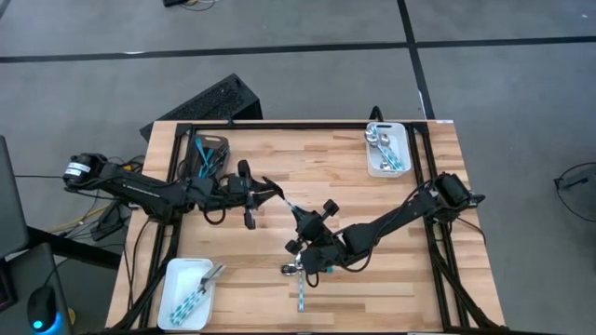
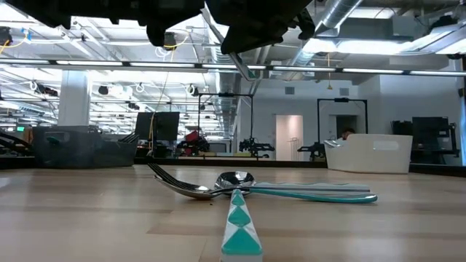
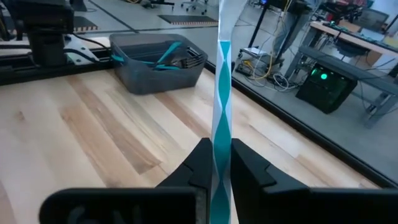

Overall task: Sort silverware by color (type)
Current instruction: Put the blue patterned knife into the bottom left white bin

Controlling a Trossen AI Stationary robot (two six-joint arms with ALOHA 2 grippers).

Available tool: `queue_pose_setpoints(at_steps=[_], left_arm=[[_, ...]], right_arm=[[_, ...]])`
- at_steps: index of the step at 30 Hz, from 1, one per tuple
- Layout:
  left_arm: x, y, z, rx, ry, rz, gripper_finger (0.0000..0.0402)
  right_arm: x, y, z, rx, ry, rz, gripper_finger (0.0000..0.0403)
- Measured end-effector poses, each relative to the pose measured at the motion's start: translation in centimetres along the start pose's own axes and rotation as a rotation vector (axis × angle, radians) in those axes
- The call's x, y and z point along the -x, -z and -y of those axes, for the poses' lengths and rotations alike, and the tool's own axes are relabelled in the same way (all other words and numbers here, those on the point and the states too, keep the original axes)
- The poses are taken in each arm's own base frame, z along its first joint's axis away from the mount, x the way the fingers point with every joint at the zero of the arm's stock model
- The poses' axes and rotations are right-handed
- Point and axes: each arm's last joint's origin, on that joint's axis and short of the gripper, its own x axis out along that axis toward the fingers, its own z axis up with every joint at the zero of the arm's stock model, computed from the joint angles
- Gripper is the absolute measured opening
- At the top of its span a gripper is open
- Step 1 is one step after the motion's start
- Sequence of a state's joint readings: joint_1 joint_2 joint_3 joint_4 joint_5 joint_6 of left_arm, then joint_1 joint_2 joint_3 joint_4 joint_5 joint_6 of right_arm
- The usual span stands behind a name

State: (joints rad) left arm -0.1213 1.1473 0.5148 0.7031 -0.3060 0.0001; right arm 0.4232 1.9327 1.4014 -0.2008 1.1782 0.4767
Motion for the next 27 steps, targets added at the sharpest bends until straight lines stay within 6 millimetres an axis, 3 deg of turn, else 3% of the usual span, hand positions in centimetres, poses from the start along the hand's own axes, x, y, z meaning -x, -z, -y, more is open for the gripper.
queue_pose_setpoints(at_steps=[2, 9, 20, 27], left_arm=[[0.0, 0.0, 0.0, 0.007, 0.021, 0.004, 0.0011], [0.0, 0.1, 0.1, -0.011, 0.043, -0.011, 0.0002], [0.0, 0.3, 0.1, -0.037, 0.042, -0.034, 0.0], [1.4, 0.2, 0.4, -0.081, 0.127, -0.147, 0.0002]], right_arm=[[0.1, 0.0, -0.1, 0.01, -0.006, -0.001, 0.0059], [0.2, 0.1, -0.2, 0.009, -0.047, -0.022, 0.0076], [0.0, 0.1, -0.2, -0.015, -0.069, -0.034, 0.0049], [-0.4, 0.0, -0.3, -0.102, -0.136, -0.08, 0.0117]])
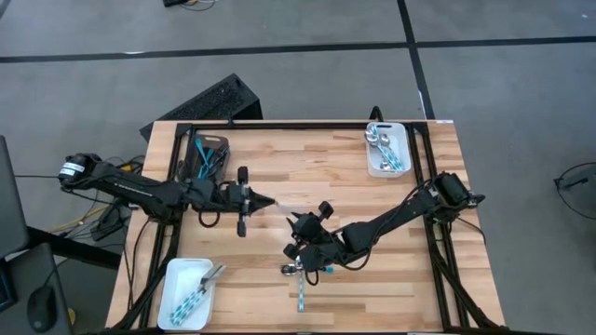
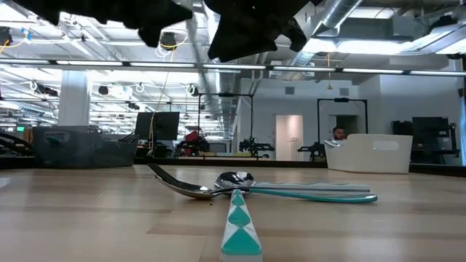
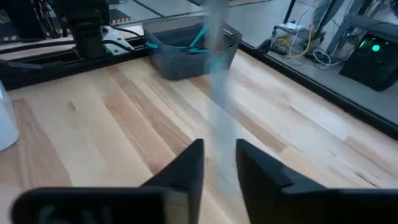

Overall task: Sort silverware by color (type)
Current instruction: Put the blue patterned knife into the bottom left white bin

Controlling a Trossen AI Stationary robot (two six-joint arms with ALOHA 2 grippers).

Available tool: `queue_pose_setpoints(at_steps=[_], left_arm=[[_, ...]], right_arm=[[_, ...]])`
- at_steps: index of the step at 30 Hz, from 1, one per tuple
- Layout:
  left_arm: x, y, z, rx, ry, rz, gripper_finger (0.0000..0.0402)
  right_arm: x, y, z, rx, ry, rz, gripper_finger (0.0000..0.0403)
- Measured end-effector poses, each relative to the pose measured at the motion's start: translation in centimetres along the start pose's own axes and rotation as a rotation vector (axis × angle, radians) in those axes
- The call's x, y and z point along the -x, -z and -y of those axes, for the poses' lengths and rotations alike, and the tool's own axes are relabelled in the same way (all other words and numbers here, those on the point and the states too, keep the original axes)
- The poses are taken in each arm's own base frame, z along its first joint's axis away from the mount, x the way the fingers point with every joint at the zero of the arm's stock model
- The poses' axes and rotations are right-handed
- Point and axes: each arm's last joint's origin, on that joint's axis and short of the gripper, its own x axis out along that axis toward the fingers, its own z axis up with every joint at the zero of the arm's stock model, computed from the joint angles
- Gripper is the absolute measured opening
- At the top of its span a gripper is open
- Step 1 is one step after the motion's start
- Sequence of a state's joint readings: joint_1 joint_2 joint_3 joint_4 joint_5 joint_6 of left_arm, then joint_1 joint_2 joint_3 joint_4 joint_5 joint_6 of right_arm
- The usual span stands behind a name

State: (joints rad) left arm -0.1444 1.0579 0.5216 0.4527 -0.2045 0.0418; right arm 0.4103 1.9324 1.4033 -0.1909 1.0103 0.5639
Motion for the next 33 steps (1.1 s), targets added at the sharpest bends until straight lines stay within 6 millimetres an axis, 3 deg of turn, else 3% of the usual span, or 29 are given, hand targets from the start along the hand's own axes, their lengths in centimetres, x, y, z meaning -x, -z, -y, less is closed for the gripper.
queue_pose_setpoints(at_steps=[4, 9, 15, 18, 22, 27, 33], left_arm=[[1.4, -0.8, 0.0, -0.002, -0.042, -0.16, 0.0002], [4.4, -1.7, 1.0, 0.073, 0.026, -0.429, 0.0001], [8.3, -6.0, 1.9, 0.237, 0.105, -0.635, 0.0001], [9.3, -8.3, 2.6, 0.301, 0.18, -0.655, 0.0], [9.9, -9.9, 3.8, 0.356, 0.363, -0.705, 0.0], [10.1, -8.9, 5.8, 0.351, 0.453, -0.819, 0.0], [10.3, -4.4, 8.3, 0.449, 0.402, -1.092, 0.0]], right_arm=[[0.1, 0.0, 0.0, 0.002, 0.001, -0.001, 0.0166], [-0.1, 0.0, 0.1, 0.002, 0.01, -0.001, 0.02], [-0.7, 0.0, 0.6, 0.02, 0.034, -0.015, 0.0206], [-1.6, -0.3, 1.2, 0.011, 0.06, -0.017, 0.0203], [-2.5, -0.6, 1.8, -0.001, 0.065, -0.033, 0.02], [-2.8, -0.5, 1.8, -0.007, 0.023, -0.065, 0.02], [-2.5, -0.4, 1.6, -0.007, 0.002, -0.075, 0.02]])
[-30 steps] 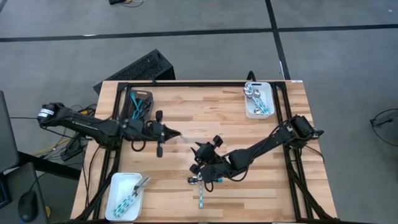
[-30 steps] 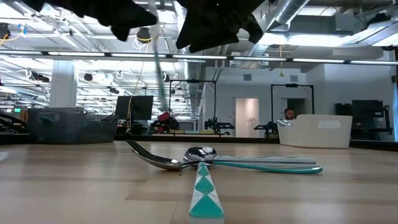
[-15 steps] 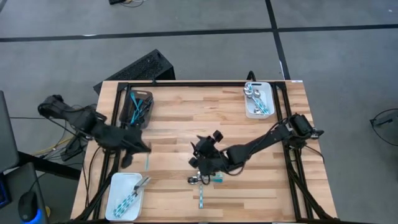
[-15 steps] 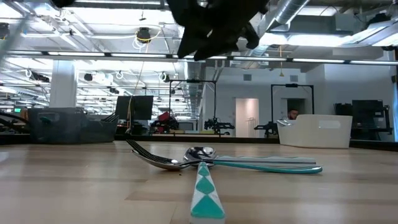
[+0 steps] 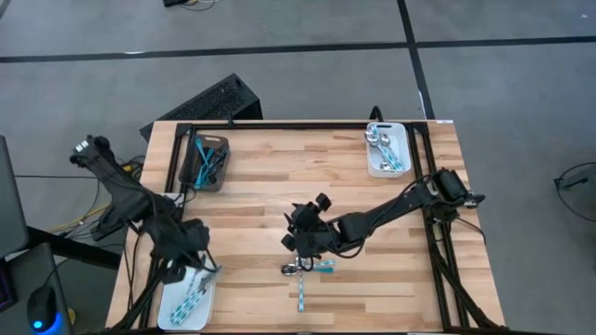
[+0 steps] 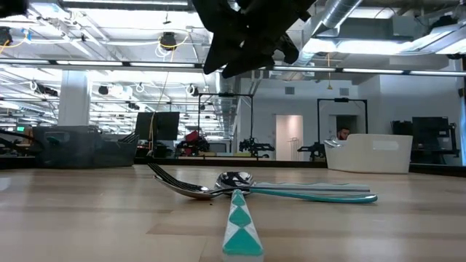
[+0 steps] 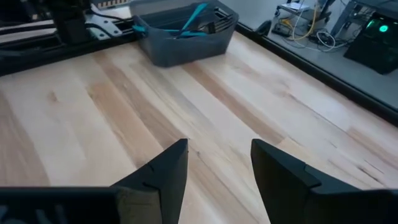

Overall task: Sort silverware by color (type)
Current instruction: Put the blue patterned knife into the bottom left white bin, then put the blue patterned spoon into the top right white bin

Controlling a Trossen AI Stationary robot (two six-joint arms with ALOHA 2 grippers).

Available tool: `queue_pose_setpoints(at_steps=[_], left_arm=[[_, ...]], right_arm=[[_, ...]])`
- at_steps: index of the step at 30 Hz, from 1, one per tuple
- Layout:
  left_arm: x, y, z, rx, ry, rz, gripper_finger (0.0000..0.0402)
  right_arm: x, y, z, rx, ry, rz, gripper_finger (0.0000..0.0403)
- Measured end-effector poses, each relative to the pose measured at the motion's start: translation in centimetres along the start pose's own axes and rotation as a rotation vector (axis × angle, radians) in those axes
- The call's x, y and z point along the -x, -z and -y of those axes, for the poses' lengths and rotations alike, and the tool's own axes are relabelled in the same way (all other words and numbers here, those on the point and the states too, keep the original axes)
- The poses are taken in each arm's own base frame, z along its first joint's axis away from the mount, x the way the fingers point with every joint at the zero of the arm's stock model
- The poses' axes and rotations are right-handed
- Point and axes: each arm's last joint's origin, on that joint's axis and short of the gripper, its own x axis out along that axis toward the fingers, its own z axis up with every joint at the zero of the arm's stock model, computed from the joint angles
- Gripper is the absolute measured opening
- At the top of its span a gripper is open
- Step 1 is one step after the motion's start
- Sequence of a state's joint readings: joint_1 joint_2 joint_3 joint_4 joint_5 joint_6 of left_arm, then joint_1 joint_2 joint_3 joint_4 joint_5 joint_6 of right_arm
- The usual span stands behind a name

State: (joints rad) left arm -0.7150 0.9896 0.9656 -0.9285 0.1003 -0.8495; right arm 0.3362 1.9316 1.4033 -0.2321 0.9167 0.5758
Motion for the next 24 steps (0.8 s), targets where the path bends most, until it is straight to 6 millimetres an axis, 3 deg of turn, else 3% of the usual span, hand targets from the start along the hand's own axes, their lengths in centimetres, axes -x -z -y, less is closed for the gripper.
queue_pose_setpoints(at_steps=[10, 19, 24], left_arm=[[-2.9, 2.2, -0.1, 0.103, -0.105, -0.064, 0.0006], [-3.5, 2.4, -1.5, 0.146, -0.23, -0.038, 0.0094], [-3.0, 1.4, -2.0, 0.087, -0.332, 0.144, 0.0127]], right_arm=[[0.1, 0.7, -0.2, 0.026, -0.141, -0.133, 0.0203], [1.4, 3.2, -0.1, 0.138, -0.342, -0.492, 0.0203], [2.9, 4.5, -0.8, 0.206, -0.387, -0.568, 0.0203]])
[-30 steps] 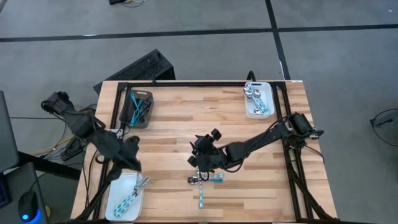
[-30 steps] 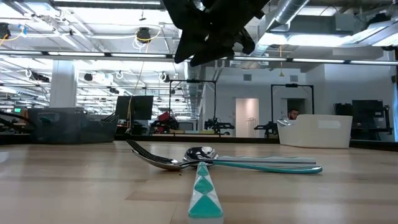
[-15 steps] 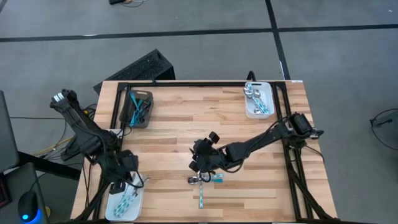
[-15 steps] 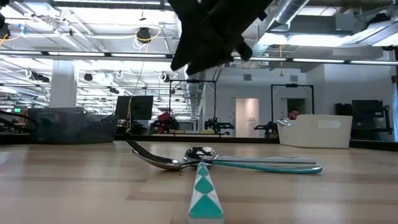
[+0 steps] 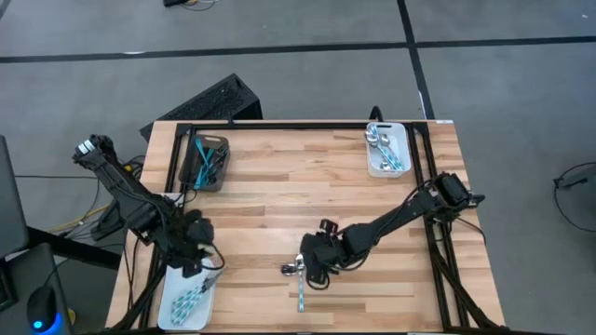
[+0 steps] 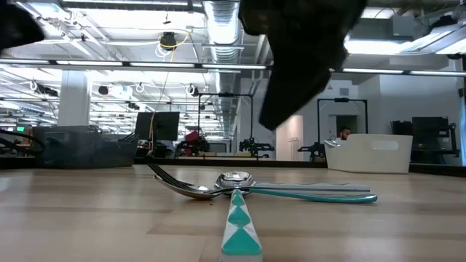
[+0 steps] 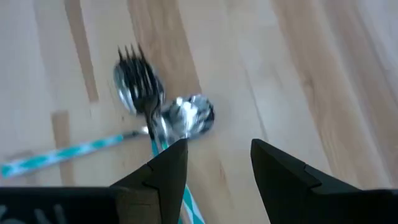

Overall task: Sort silverware by color (type)
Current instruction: Put the blue patterned spoon into the top right white bin

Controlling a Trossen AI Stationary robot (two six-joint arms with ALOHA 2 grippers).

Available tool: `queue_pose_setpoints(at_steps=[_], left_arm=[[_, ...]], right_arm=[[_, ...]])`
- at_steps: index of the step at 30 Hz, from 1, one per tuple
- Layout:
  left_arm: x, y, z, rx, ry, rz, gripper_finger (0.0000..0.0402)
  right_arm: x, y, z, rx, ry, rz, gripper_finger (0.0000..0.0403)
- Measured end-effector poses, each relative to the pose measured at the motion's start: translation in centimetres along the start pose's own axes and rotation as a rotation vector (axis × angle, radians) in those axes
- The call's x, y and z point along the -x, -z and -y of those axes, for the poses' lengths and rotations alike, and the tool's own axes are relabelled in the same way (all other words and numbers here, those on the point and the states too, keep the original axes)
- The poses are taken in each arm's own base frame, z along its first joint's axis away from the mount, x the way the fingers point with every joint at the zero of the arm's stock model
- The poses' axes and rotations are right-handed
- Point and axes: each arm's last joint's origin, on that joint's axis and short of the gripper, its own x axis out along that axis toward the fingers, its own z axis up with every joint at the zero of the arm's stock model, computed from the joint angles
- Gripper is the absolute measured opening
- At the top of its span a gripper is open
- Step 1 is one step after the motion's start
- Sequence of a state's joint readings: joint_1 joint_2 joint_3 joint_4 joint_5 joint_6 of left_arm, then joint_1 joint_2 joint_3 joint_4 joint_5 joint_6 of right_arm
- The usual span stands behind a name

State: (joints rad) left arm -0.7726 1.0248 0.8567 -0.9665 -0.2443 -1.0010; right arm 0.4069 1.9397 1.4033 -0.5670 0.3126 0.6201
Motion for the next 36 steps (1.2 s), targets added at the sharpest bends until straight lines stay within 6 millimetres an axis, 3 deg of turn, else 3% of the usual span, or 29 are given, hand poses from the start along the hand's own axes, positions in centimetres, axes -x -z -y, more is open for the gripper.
queue_pose_setpoints(at_steps=[5, 10, 19, 25, 36], left_arm=[[-0.1, -1.3, 0.0, -0.115, -0.08, 0.205, 0.0135], [-0.9, -2.6, 0.4, -0.179, -0.051, 0.317, 0.0133], [-3.8, -2.7, -0.6, -0.196, -0.055, 0.39, 0.0133], [-4.2, -3.0, -1.4, -0.159, -0.128, 0.436, 0.0133], [-4.1, -4.7, -1.3, -0.152, -0.17, 0.604, 0.0133]], right_arm=[[-0.9, 1.4, -1.1, 0.041, -0.017, -0.063, 0.0202], [-2.3, 2.5, -2.2, 0.075, -0.05, -0.105, 0.0188], [-4.9, 3.1, -2.1, 0.068, -0.081, -0.166, 0.0121], [-4.3, 2.6, -1.9, 0.063, -0.098, -0.154, 0.0034], [-1.5, 0.8, -1.0, 0.037, 0.124, 0.094, 0.004]])
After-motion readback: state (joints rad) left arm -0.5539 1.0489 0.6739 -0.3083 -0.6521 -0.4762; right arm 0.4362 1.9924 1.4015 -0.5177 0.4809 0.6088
